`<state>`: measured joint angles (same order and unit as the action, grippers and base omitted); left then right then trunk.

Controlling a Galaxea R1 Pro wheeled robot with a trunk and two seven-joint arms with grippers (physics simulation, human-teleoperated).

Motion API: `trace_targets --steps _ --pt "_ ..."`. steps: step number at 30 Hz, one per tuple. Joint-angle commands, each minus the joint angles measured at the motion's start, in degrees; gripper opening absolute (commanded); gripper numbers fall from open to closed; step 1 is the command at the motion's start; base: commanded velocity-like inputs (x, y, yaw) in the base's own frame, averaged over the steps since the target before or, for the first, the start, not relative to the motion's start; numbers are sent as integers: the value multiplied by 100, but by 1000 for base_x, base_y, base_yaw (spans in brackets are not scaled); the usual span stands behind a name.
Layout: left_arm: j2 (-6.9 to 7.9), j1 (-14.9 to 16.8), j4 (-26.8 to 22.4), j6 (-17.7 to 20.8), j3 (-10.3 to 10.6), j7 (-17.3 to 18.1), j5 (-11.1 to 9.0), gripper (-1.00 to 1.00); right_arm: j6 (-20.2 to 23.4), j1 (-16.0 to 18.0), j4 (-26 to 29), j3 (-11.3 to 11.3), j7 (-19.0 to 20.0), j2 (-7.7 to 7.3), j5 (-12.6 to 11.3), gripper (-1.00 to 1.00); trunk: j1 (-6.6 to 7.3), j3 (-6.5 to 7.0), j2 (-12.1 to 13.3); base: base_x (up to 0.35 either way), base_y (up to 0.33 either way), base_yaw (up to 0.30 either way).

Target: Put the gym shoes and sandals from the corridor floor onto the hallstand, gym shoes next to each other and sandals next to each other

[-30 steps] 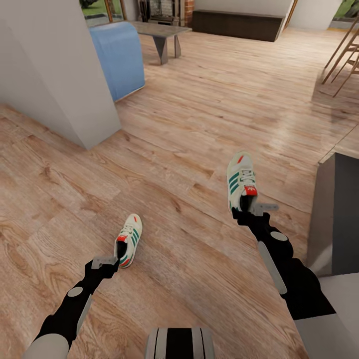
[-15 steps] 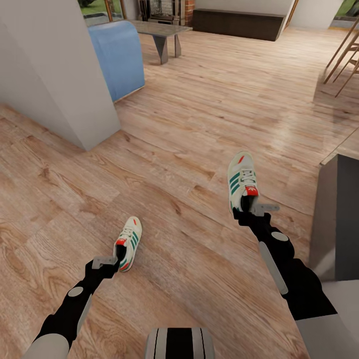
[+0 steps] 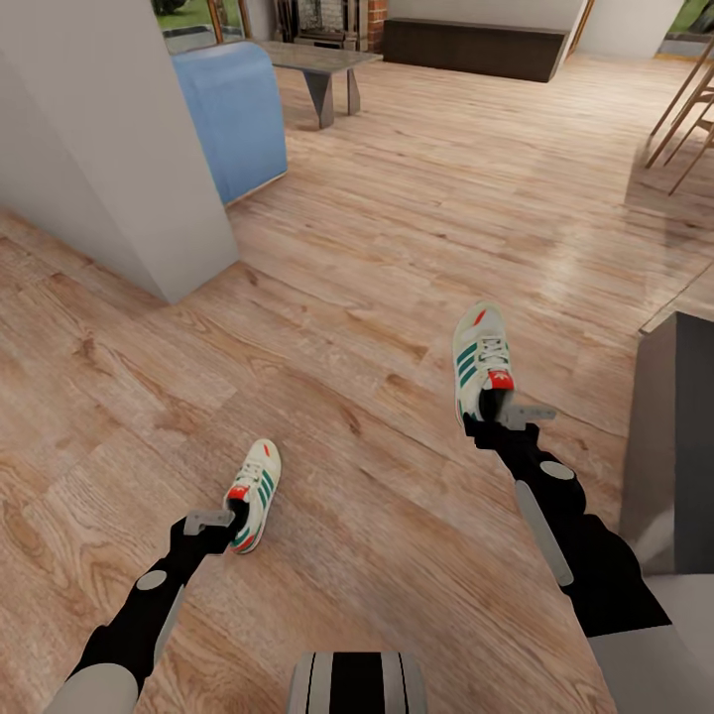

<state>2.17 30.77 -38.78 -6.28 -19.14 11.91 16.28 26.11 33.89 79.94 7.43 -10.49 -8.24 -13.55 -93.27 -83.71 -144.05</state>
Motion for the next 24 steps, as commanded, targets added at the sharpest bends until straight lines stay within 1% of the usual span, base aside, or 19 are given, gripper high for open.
trace_targets --steps 1,15,19,24 --pt "-4 6 -2 -30 -35 40 57 100 17 3 9 17 -58 -8 -60 -100 0 -4 -1 85 0 0" --pt "3 0 1 -31 -27 45 51 100 17 3 13 12 -67 -10 -60 -100 0 -4 -1 14 0 -4" --pt "3 -1 -2 -31 -15 48 56 100 17 3 16 12 -67 -10 -65 -100 0 -4 -1 0 0 -159" --pt "3 -1 -1 -31 -15 48 53 100 17 3 25 12 -67 -10 -68 -100 0 -4 -1 0 0 -260"
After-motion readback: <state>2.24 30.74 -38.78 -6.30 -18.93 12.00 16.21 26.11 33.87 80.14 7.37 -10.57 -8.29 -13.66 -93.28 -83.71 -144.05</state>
